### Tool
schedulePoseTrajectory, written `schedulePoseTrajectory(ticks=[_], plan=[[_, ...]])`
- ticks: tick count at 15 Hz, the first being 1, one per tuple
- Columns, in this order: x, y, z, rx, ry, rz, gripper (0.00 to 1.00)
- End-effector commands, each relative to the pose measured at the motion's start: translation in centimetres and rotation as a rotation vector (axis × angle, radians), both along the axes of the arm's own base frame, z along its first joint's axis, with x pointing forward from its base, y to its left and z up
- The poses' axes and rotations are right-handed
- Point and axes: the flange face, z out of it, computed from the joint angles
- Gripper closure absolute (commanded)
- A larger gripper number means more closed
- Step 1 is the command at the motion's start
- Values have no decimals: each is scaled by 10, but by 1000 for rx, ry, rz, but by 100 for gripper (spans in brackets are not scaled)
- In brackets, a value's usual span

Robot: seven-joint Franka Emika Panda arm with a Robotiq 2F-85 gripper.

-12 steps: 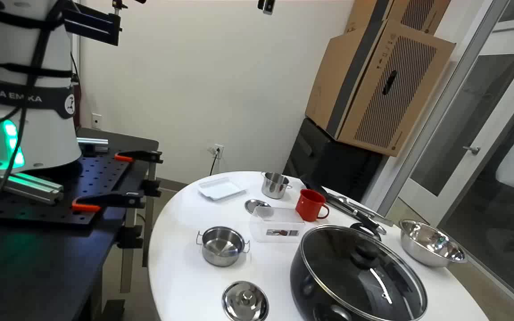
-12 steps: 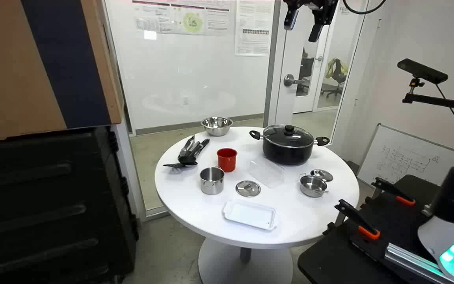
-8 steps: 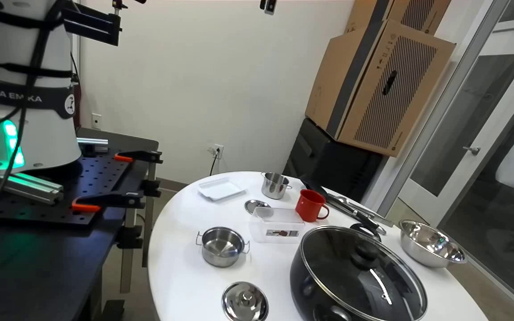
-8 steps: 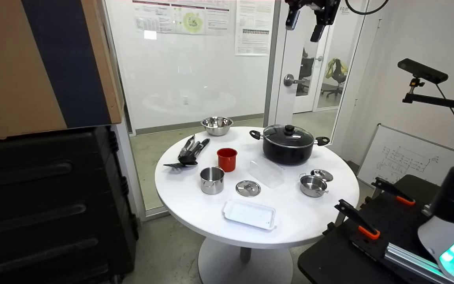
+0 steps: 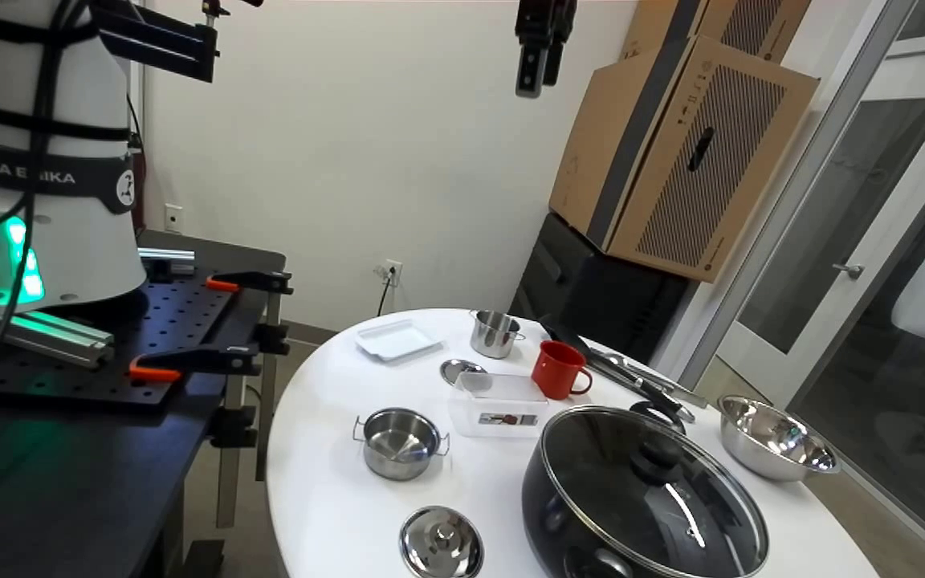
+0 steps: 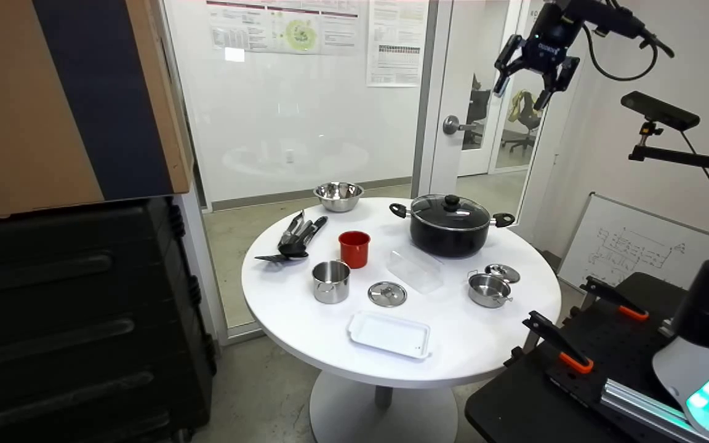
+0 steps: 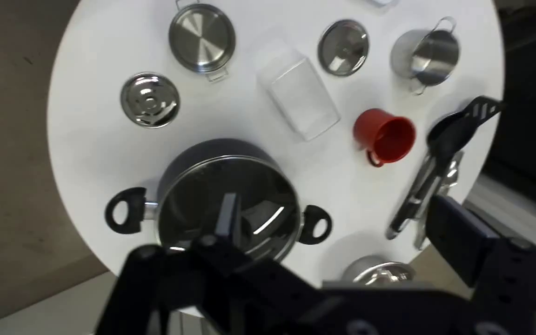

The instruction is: Cover the small pot with the lid on the table

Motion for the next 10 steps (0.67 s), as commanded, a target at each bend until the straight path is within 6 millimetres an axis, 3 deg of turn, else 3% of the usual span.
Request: schedulePoseTrajectory(ticks=[1,5,6,7,10], plan=[[8,-43,-66,-60,47,-174,0],[21,-70,-136,-136,146,-331,0],[25,-65,-145,-124,192,-361,0],[9,-66,-130,-109,149,-305,0],[19,-64,-151,-108,201,-343,0]])
